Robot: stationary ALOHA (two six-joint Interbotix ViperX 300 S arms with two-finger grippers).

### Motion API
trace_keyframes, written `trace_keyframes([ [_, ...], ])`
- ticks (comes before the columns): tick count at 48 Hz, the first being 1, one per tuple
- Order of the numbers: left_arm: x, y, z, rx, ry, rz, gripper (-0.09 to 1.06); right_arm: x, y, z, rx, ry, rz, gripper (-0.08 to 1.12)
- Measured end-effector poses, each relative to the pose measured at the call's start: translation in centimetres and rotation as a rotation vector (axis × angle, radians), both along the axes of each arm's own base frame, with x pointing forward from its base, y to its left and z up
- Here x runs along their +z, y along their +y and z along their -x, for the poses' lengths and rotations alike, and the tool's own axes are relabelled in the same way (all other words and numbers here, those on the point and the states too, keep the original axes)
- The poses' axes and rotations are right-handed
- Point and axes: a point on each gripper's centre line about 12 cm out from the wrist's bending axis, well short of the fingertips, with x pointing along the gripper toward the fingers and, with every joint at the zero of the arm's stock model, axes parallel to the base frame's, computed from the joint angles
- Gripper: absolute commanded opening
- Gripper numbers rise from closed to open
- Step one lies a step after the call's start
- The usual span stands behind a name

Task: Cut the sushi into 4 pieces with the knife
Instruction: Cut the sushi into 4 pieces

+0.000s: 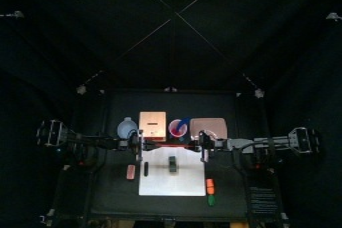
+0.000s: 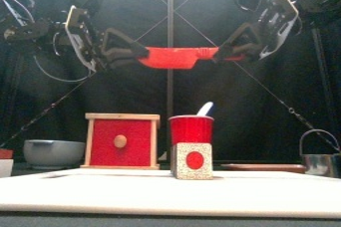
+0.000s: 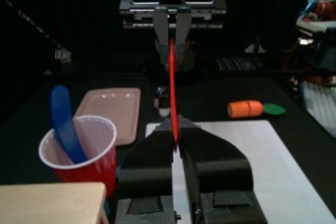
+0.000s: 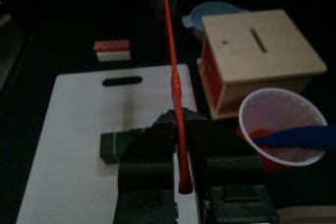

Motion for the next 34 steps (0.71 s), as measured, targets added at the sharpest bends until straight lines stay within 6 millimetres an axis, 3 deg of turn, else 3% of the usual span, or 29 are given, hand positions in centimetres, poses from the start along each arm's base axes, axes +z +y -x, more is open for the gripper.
trace_keyframes([
  [17,-4.3,-1.8,-1.7,-0.053,0.183,0.006,0.20,-3.2,0.7,0.0,0.013,0.180,-0.021,0.02],
  [34,-6.0,-3.5,-2.0,-0.085,0.322,0.019,0.20,-5.5,1.2,-0.6,0.019,0.259,-0.036,0.02],
])
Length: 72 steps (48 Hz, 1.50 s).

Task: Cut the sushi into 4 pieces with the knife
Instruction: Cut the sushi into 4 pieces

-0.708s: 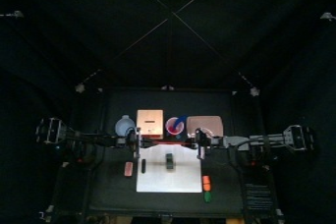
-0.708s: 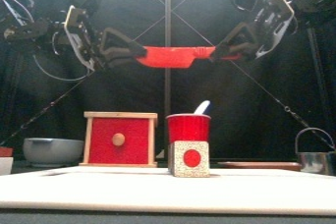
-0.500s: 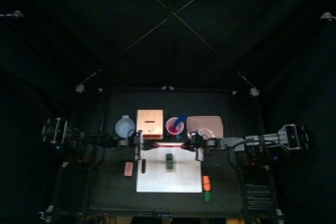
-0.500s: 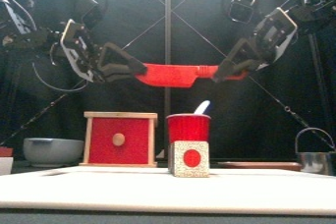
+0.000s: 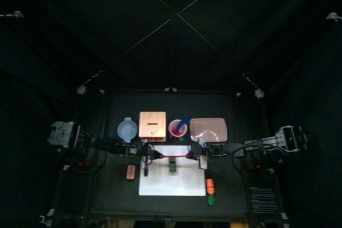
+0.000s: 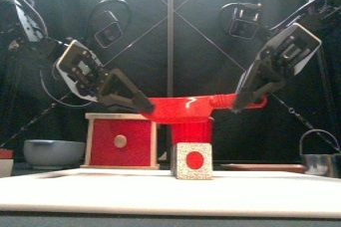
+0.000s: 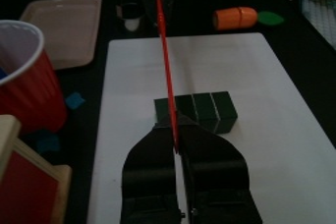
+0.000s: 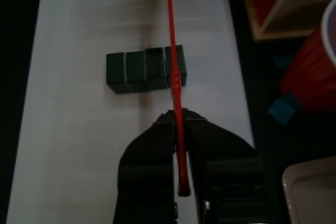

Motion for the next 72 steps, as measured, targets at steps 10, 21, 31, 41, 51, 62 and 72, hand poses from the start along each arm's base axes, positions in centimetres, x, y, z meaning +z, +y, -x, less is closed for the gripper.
trace_keyframes([
  [10,-1.0,0.1,0.0,0.025,0.035,0.015,0.20,-0.8,0.0,-0.4,0.002,0.026,0.000,0.02],
  [21,-2.1,-0.2,-0.4,0.023,0.061,0.016,0.20,-1.6,0.0,-0.5,0.001,0.051,-0.001,0.02],
  [31,-2.6,-0.4,-0.4,0.021,0.071,0.019,0.20,-2.1,0.0,-0.6,-0.005,0.068,-0.006,0.02],
  [41,-3.2,-0.5,-0.7,0.022,0.085,0.022,0.20,-3.0,0.0,-0.6,-0.010,0.095,-0.012,0.02],
  [51,-4.8,-0.8,-1.1,0.025,0.128,0.026,0.20,-4.7,0.0,-0.9,-0.019,0.149,-0.020,0.02],
  [62,-5.6,-0.9,-1.2,0.033,0.144,0.028,0.20,-5.5,0.1,-1.0,-0.019,0.172,-0.021,0.02],
  [72,-5.9,-0.5,-1.4,0.043,0.149,0.024,0.20,-5.8,0.1,-1.0,-0.019,0.183,-0.021,0.02],
])
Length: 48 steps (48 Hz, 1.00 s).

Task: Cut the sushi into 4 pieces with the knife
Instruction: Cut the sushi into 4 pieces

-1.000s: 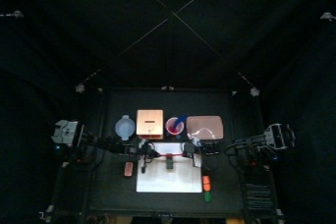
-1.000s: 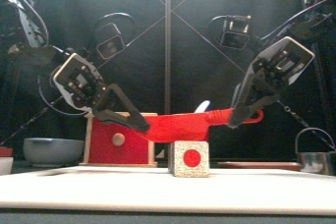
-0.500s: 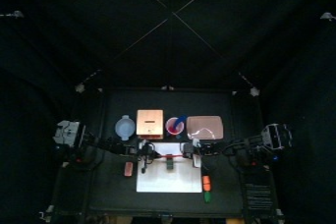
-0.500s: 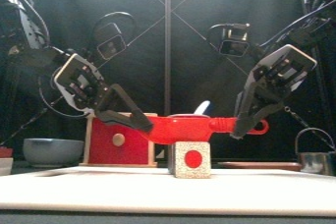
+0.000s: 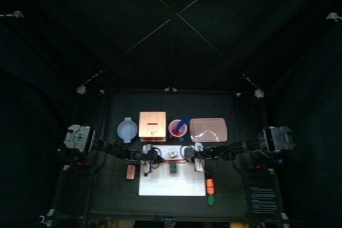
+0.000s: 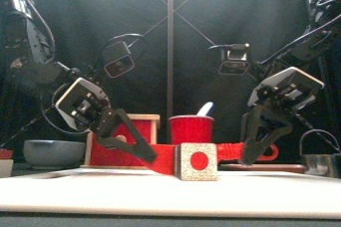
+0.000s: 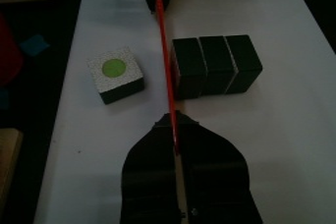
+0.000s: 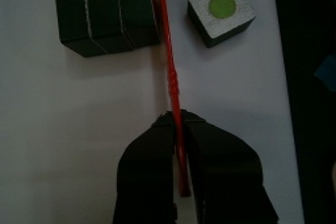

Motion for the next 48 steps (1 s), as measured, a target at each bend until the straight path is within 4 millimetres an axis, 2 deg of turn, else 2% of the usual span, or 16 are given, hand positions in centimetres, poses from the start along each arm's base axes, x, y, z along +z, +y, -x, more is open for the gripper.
trace_keyframes([
  [11,0.8,2.3,-0.2,0.048,-0.016,-0.014,0.20,0.3,-1.9,0.1,-0.055,-0.003,0.004,0.02],
  [16,1.2,2.7,-0.2,0.045,-0.021,-0.022,0.20,0.8,-2.7,0.1,-0.076,-0.012,0.008,0.02],
  [28,3.1,2.5,0.0,0.020,-0.070,-0.031,0.20,2.7,-2.1,0.2,-0.056,-0.054,0.009,0.02],
  [37,4.7,0.4,0.3,-0.038,-0.110,-0.026,0.20,4.6,-0.4,0.3,-0.006,-0.111,0.004,0.02],
  [48,5.1,-1.4,0.4,-0.085,-0.124,-0.016,0.20,4.7,0.8,0.6,0.018,-0.115,-0.010,0.02],
])
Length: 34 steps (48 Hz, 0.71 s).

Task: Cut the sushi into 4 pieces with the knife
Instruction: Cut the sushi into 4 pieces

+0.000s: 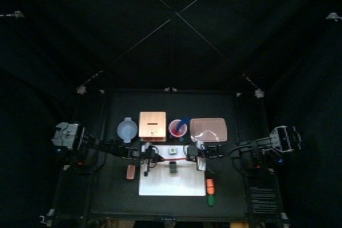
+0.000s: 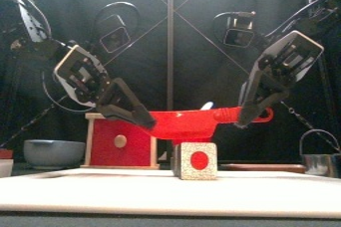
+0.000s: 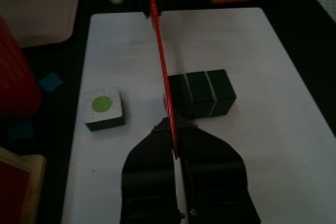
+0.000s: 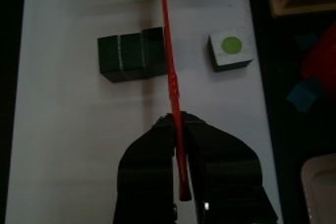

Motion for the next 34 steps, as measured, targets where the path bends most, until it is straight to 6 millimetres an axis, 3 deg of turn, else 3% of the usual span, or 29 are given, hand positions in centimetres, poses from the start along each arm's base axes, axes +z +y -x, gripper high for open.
trace_keyframes([
  [34,-1.6,-0.7,-0.1,0.000,0.040,0.014,0.20,-1.8,0.6,-0.3,-0.007,0.042,-0.024,0.02],
])
